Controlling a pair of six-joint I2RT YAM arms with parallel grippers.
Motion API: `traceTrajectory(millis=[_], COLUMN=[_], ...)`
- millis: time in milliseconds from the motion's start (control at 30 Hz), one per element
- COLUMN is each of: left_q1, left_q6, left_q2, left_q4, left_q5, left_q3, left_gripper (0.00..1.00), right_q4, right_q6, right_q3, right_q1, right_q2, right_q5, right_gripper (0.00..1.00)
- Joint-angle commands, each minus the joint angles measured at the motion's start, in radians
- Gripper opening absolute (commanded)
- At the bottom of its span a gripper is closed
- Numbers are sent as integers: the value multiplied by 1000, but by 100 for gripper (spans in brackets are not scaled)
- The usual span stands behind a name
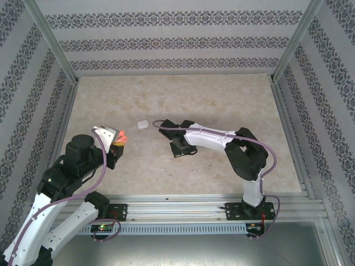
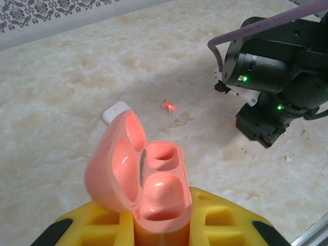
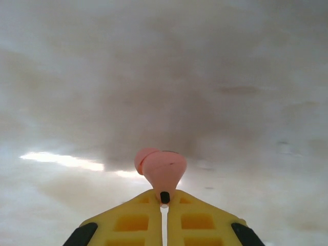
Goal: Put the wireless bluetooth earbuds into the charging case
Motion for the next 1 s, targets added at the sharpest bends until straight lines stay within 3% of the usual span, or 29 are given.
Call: traceTrajectory(millis=[0,333,500,733,967], left_q1=[8,8,8,8,8], left_q6=[-8,-12,-14,-9,-14], left_q2=[0,-3,-5,-4,4], left_q4=[31,12,7,5,22], left_q5=[11,13,12,4,11], left_q3=[-10,-5,-6,-9,-13], left_gripper=[1,1,1,1,2], right_q4=[-100,-237,-273,-256,-200], right_q6=[-84,-128,-121,-73,-48], right_q3=[-10,140,222,239,200], right_q1=[-4,43,94,123,119], right_q2=[-3,185,253,226,108], right_q5=[139,223,211,123,14], right_gripper=[7,8,15,37,44])
